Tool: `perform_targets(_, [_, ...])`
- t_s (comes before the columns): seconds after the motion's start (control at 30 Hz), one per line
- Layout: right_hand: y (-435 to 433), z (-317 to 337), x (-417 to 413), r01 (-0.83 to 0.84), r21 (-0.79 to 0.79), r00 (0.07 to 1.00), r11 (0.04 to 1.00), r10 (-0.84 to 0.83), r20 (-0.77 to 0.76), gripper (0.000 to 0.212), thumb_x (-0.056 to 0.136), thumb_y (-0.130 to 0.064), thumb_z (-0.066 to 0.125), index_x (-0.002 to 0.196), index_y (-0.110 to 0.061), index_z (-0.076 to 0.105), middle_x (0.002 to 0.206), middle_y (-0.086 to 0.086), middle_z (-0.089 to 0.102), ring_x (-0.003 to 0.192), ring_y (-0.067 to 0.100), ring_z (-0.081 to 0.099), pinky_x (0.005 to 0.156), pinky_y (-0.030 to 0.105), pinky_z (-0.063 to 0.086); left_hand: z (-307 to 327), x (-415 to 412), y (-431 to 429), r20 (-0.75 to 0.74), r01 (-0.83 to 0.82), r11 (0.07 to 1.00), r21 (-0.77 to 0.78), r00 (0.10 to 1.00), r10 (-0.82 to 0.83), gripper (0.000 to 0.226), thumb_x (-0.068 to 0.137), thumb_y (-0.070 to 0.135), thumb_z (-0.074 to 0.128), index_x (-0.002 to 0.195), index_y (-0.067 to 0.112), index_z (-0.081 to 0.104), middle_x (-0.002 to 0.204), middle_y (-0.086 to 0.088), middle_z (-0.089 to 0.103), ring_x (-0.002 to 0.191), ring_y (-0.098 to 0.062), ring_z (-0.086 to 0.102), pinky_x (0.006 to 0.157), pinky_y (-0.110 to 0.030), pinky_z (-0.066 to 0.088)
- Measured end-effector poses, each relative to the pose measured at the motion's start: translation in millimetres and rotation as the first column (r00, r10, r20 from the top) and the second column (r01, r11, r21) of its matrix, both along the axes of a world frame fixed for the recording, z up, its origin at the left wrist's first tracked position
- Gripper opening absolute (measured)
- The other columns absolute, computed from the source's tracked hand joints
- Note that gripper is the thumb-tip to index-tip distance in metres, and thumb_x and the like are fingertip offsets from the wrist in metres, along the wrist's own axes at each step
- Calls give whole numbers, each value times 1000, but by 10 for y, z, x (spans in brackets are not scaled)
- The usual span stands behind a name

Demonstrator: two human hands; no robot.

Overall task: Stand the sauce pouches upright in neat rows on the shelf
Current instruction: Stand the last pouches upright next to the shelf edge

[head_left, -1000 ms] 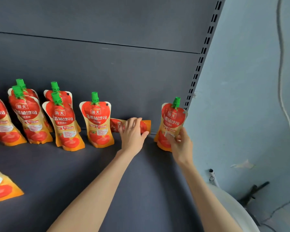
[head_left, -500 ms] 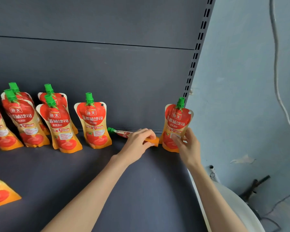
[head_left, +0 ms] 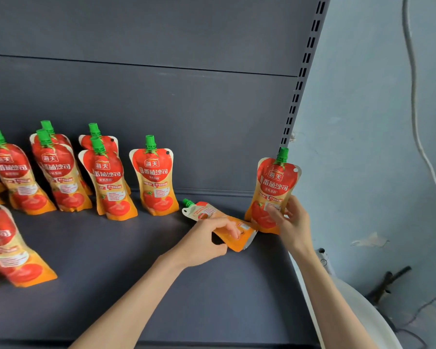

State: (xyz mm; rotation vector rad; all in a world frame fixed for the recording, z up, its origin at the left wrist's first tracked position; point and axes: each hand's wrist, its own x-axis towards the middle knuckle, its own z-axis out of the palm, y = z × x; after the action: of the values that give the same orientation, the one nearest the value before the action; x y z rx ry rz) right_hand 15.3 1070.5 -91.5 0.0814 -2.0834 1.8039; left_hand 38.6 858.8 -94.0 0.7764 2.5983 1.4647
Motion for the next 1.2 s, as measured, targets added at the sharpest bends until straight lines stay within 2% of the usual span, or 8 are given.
perform_targets(0.1, [-62,4,32,-30,-1,999,1000,30,11,21,85,-4,64,88,-24,58,86,-7,66,73,-2,59,65,13,49,-11,118,37,-112,-351,934,67,928,356,30,66,23,64,95,19,64,106,10,58,111,-11,50,98,-37,41])
perform_targets(0.23, [-103,-8,84,-52,-57,997,997,55,51,18,87,-7,61,91,-25,59,90,-4,67,82,10,63,69,20,52,-65,108,155,13,-711,659,-246,677,736,85,72,63,63,135,11,37,140,-8,38,133,-28,30,107,-46,30])
perform_targets(0.47, [-169,-12,214,-100,-122,991,987,109,76,18,87,-6,61,104,-12,63,94,0,70,80,7,68,71,22,56,-10,-28,411,124,-682,691,-238,684,718,91,71,53,71,138,13,25,137,-8,44,128,-28,39,106,-44,31])
perform_targets(0.7, [-190,6,245,-101,-107,991,989,109,73,17,88,-6,59,95,-21,62,91,-5,69,78,1,66,70,17,54,134,-121,341,532,-650,753,99,675,512,107,66,7,80,147,15,12,135,-9,47,116,-29,54,94,-45,48])
perform_targets(0.8, [-188,10,245,-107,-148,989,983,120,87,16,89,-6,58,95,-21,62,92,-1,70,80,5,67,74,23,55,210,-88,256,654,-608,782,141,650,388,67,71,3,75,130,4,43,110,-12,60,92,-26,63,78,-37,52])
perform_targets(0.87, [-186,16,246,-122,-149,987,981,136,90,16,89,-6,57,94,-20,62,91,-1,70,80,5,67,75,24,55,228,-71,179,651,-547,820,167,686,326,42,73,3,73,113,6,58,100,-14,66,82,-26,66,72,-35,53])
perform_targets(1.03, [-251,-17,224,-154,-170,975,973,177,131,15,89,-13,60,103,-18,62,104,5,70,98,20,66,86,36,54,267,-47,126,610,-474,830,293,761,220,67,84,10,67,138,29,33,128,-4,53,96,-21,64,63,-31,54])
perform_targets(1.2, [-322,35,192,-160,-195,976,968,185,118,14,88,-11,59,97,-22,62,95,-4,71,88,11,67,78,26,55,297,-35,13,522,-419,841,341,829,202,51,90,32,59,135,33,34,129,0,54,103,-19,63,80,-38,56])
